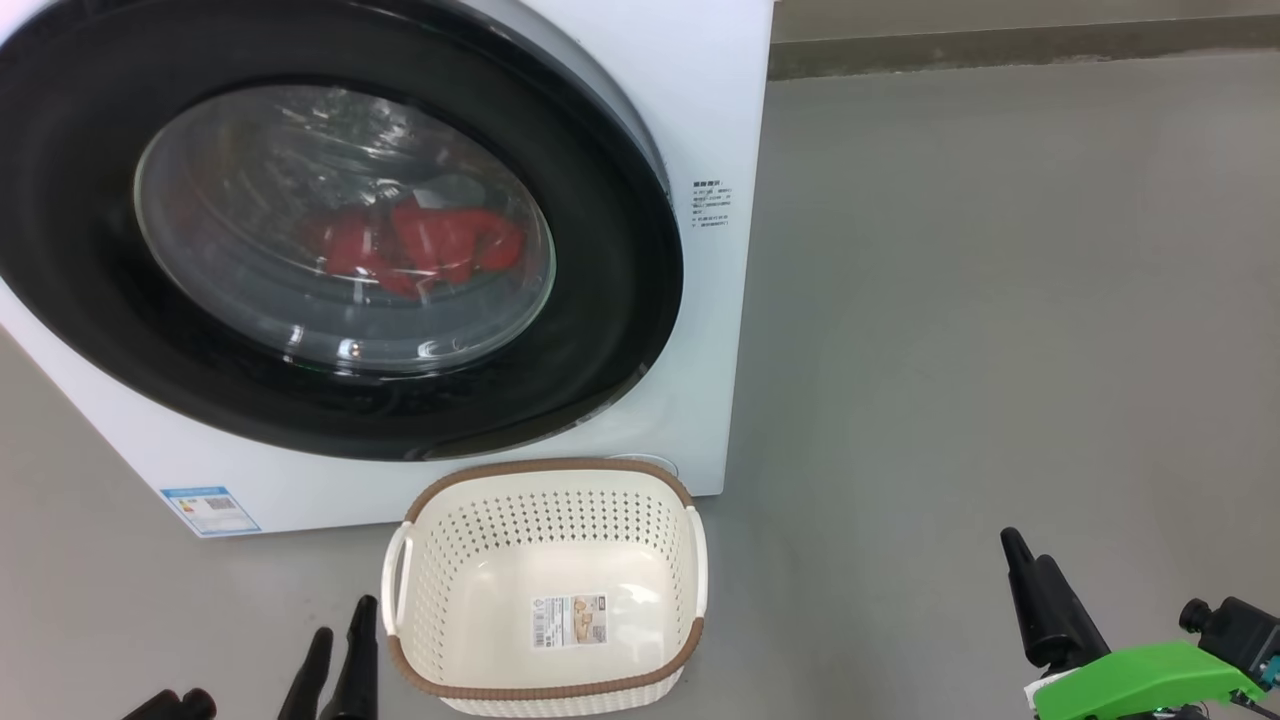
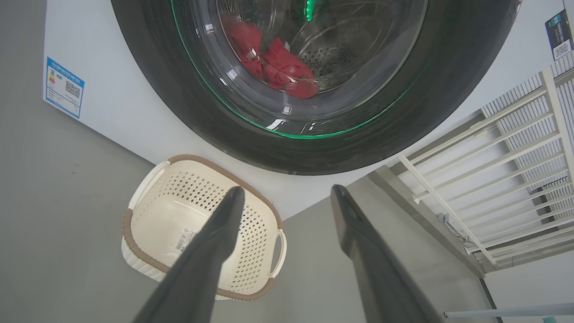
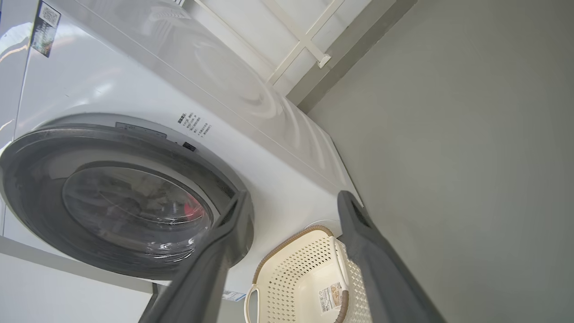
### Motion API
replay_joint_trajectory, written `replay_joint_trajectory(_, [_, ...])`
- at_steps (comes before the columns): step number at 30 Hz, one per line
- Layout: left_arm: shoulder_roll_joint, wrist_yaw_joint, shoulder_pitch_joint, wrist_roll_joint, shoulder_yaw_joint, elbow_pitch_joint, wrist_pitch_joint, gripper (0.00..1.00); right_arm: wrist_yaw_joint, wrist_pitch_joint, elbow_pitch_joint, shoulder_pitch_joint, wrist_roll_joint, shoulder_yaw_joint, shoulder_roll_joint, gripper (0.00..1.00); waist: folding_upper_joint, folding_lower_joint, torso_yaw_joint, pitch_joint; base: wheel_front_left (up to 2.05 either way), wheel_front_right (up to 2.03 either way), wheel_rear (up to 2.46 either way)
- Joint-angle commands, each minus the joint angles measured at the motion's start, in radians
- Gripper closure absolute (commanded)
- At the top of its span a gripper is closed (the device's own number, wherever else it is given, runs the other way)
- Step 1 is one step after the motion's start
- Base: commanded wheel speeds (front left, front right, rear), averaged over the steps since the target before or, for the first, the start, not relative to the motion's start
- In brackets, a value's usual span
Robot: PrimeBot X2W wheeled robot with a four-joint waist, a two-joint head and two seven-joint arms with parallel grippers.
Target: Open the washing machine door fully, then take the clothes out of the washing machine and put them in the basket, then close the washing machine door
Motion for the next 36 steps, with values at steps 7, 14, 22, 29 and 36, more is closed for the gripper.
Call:
replay_joint_trajectory(7, [0.017, 0.019, -0.005, 0.108, 0.006, -0.049, -0.035, 0.00, 0.000, -0.032, -0.030, 0.003, -0.107, 0.025, -0.020, 0.00, 0.0000, -0.0001, 0.001, 0.000, 0.00, 0.00, 0.00])
replay_joint_trajectory(14, [0.018, 0.024, 0.003, 0.190, 0.003, -0.059, -0.055, 0.00, 0.000, -0.052, -0.028, 0.010, -0.178, 0.037, -0.022, 0.00, 0.0000, -0.0001, 0.002, -0.001, 0.00, 0.00, 0.00])
replay_joint_trajectory(22, [0.018, 0.028, 0.010, 0.278, 0.000, -0.069, -0.076, 0.00, 0.000, -0.073, -0.029, 0.016, -0.249, 0.047, -0.023, 0.00, 0.0000, -0.0001, 0.001, -0.002, 0.00, 0.00, 0.00])
replay_joint_trajectory(29, [0.017, 0.031, 0.016, 0.364, -0.001, -0.080, -0.097, 0.00, -0.001, -0.093, -0.030, 0.022, -0.317, 0.055, -0.025, 0.00, 0.0000, -0.0001, 0.001, -0.002, 0.00, 0.00, 0.00])
replay_joint_trajectory(36, [0.015, 0.033, 0.023, 0.449, 0.000, -0.091, -0.118, 0.00, -0.001, -0.114, -0.035, 0.030, -0.384, 0.059, -0.026, 0.00, 0.0000, -0.0001, 0.004, 0.001, 0.00, 0.00, 0.00])
